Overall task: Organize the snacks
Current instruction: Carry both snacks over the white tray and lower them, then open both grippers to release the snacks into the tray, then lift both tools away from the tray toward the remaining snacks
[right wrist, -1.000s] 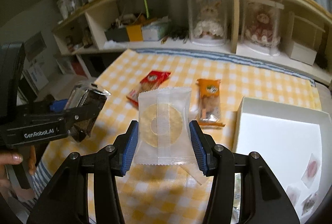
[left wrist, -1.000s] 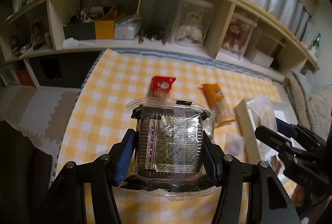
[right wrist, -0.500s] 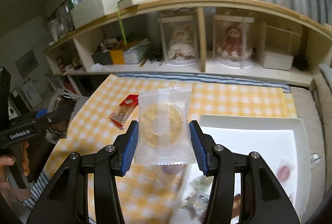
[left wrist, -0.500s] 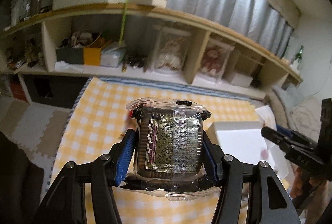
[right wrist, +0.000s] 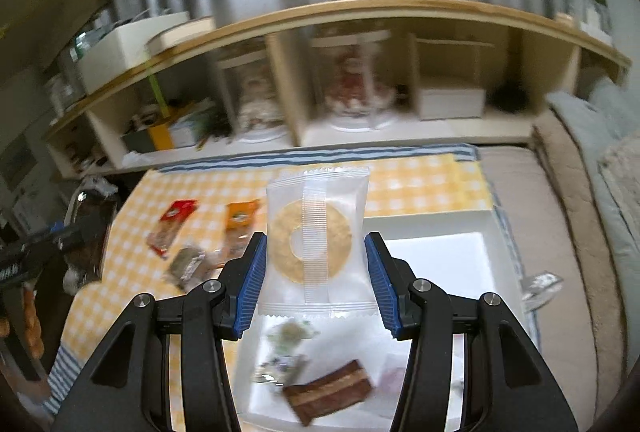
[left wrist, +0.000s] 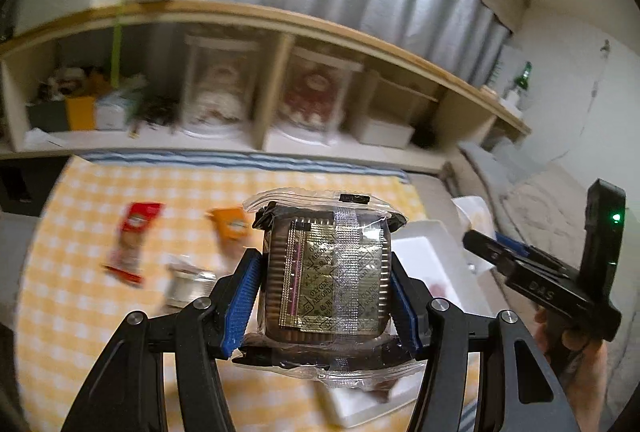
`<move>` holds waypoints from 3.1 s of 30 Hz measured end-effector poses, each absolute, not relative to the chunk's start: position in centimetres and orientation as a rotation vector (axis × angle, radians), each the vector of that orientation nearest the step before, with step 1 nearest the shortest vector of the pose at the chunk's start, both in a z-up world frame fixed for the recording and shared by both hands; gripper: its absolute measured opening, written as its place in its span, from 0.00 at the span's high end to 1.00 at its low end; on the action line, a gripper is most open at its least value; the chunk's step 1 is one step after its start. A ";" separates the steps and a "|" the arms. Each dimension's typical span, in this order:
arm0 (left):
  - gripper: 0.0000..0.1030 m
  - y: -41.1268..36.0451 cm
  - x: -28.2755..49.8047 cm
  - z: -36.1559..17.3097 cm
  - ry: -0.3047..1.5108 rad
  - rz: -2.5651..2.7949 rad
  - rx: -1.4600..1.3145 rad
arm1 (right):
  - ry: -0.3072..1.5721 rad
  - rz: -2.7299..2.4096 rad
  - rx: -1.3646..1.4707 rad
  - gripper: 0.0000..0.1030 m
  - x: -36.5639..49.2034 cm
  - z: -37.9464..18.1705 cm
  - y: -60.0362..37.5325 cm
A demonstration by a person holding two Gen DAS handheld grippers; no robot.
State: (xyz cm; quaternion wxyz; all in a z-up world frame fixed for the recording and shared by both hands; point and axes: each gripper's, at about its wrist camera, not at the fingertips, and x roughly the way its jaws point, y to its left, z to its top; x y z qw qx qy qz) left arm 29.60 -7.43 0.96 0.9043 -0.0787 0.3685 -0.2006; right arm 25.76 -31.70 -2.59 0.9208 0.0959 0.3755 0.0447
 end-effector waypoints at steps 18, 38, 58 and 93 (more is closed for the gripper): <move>0.43 -20.1 40.9 -11.5 1.069 -0.541 -0.360 | 0.931 -0.016 0.304 0.51 27.9 -9.3 -39.6; 0.43 -23.1 53.4 -19.0 1.131 -0.408 -0.308 | 1.048 0.070 0.451 0.51 30.0 -14.2 -40.2; 0.00 -22.2 45.4 -14.8 1.046 -0.455 -0.158 | 1.102 0.013 0.454 0.09 28.4 -14.5 -41.6; 0.00 -12.0 37.2 -3.7 0.885 -0.323 -0.120 | 0.968 -0.043 0.197 0.00 25.4 -6.2 -36.9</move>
